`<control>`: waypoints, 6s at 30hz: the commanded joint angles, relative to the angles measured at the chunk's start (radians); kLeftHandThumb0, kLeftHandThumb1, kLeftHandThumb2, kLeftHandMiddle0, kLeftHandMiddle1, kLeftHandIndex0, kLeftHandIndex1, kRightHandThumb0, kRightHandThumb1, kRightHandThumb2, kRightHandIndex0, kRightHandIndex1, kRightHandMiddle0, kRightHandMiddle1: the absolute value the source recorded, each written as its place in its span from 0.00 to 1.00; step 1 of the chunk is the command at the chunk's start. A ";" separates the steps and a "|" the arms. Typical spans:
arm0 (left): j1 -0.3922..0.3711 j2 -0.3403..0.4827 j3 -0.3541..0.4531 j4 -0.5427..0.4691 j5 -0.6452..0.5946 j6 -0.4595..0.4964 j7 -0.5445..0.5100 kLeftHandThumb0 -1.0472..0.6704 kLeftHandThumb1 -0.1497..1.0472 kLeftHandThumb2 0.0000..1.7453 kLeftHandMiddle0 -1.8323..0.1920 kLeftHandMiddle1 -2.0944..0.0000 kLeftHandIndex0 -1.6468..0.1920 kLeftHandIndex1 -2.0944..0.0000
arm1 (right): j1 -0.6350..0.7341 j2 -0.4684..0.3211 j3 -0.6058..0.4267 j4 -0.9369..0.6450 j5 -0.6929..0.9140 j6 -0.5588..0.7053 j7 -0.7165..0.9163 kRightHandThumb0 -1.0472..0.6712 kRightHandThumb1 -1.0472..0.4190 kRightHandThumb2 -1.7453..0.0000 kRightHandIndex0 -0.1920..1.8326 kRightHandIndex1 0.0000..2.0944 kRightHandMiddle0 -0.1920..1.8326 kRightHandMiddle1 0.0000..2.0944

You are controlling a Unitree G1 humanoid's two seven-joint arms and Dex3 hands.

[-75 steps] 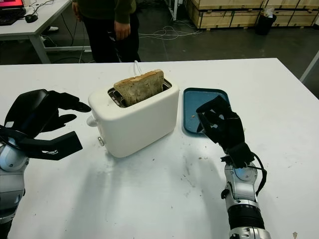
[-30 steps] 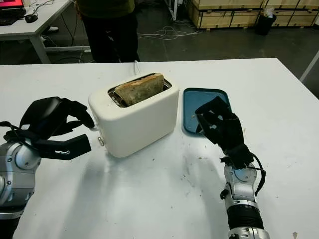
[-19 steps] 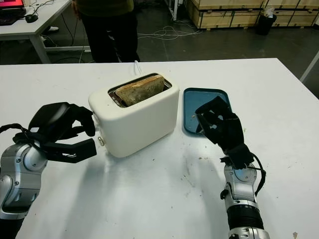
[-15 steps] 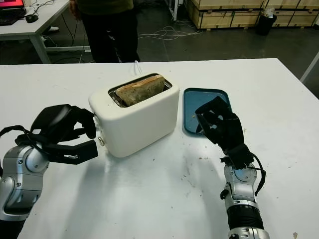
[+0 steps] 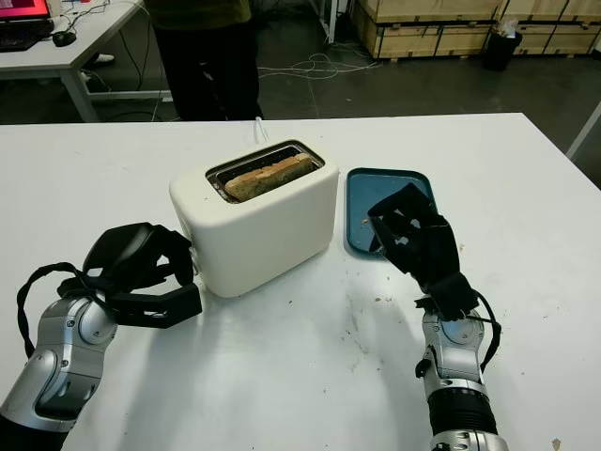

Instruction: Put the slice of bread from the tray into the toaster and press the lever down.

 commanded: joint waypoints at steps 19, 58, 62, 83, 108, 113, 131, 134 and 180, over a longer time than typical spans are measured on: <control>-0.308 -0.014 0.064 0.565 -0.376 0.271 -0.277 0.63 0.89 0.40 0.52 0.17 0.71 0.17 | 0.019 -0.002 -0.005 -0.018 0.029 -0.012 0.014 0.37 0.09 0.80 0.50 0.83 0.34 0.83; -0.009 0.049 0.097 -0.189 -0.018 0.492 0.113 0.60 0.89 0.11 0.54 0.27 0.34 0.92 | 0.022 -0.004 0.005 -0.007 0.034 0.006 0.023 0.37 0.09 0.80 0.50 0.83 0.34 0.83; 0.009 0.009 0.106 -0.259 0.029 0.422 0.207 0.56 0.89 0.11 0.48 0.27 0.35 0.98 | 0.023 -0.003 0.009 -0.006 0.030 0.006 0.020 0.36 0.09 0.80 0.50 0.83 0.34 0.83; 0.047 0.143 0.187 -0.175 -0.217 -0.298 0.141 0.45 0.79 0.00 0.41 0.18 0.30 0.98 | 0.020 -0.006 0.015 -0.014 0.032 0.017 0.015 0.37 0.09 0.80 0.49 0.83 0.34 0.83; 0.026 0.137 0.327 -0.283 -0.216 -0.341 0.128 0.53 0.76 0.00 0.38 0.22 0.19 0.98 | 0.022 -0.002 0.025 -0.009 0.026 0.009 0.020 0.38 0.09 0.80 0.48 0.83 0.34 0.83; 0.003 0.148 0.353 -0.304 -0.211 -0.319 0.093 0.55 0.73 0.00 0.37 0.24 0.18 0.98 | 0.018 0.000 0.024 0.003 0.029 0.000 0.023 0.38 0.09 0.80 0.49 0.83 0.34 0.83; -0.050 0.187 0.269 -0.125 -0.231 -0.366 -0.023 0.59 0.70 0.00 0.32 0.30 0.20 1.00 | 0.019 0.001 0.020 0.007 0.035 -0.001 0.031 0.38 0.09 0.80 0.49 0.83 0.34 0.83; -0.051 0.192 0.261 -0.109 -0.235 -0.378 -0.025 0.58 0.70 0.00 0.33 0.29 0.21 1.00 | 0.019 -0.001 0.021 0.005 0.030 -0.001 0.028 0.38 0.09 0.80 0.49 0.83 0.34 0.83; -0.070 0.206 0.194 -0.007 -0.122 -0.387 0.021 0.55 0.72 0.00 0.34 0.27 0.24 1.00 | 0.025 0.006 0.017 0.000 0.036 0.005 0.031 0.38 0.09 0.81 0.49 0.83 0.34 0.83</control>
